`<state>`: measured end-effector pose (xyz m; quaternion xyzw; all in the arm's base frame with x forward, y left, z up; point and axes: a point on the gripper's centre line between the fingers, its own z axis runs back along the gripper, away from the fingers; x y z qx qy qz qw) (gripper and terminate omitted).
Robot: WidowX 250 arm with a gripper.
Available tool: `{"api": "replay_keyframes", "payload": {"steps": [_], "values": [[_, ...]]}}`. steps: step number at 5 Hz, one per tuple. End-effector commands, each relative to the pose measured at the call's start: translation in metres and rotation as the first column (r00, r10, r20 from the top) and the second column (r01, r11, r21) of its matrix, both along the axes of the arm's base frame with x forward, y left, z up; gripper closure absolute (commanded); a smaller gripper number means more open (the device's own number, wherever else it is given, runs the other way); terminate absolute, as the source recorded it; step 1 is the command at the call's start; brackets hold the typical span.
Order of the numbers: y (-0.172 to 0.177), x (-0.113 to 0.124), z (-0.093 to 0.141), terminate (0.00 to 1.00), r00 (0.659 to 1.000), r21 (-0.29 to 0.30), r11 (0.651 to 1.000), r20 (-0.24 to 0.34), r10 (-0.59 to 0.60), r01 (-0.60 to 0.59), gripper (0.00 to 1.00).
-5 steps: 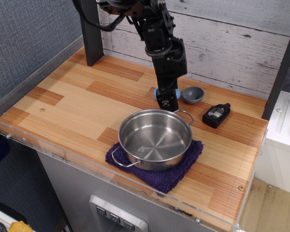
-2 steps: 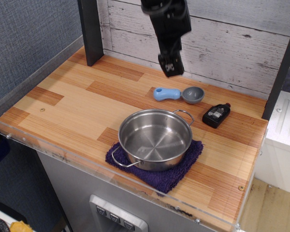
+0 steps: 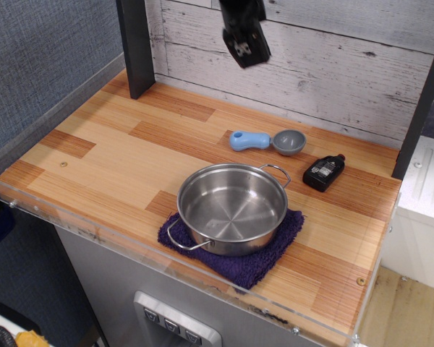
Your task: Take the spoon and place it above the silver vessel.
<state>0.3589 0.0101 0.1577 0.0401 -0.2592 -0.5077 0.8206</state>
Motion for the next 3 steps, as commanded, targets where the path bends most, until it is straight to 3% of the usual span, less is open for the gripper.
{"api": "replay_keyframes", "payload": {"steps": [1, 2, 3], "values": [[0.0002, -0.0205, 0.0095, 0.0, 0.999, 0.004, 1.0, 0.044, 0.002, -0.002, 0.0], [0.0002, -0.0205, 0.0095, 0.0, 0.999, 0.004, 1.0, 0.044, 0.002, -0.002, 0.0], [0.0002, -0.0205, 0.0095, 1.0, 0.999, 0.004, 1.0, 0.044, 0.002, -0.002, 0.0]]}}
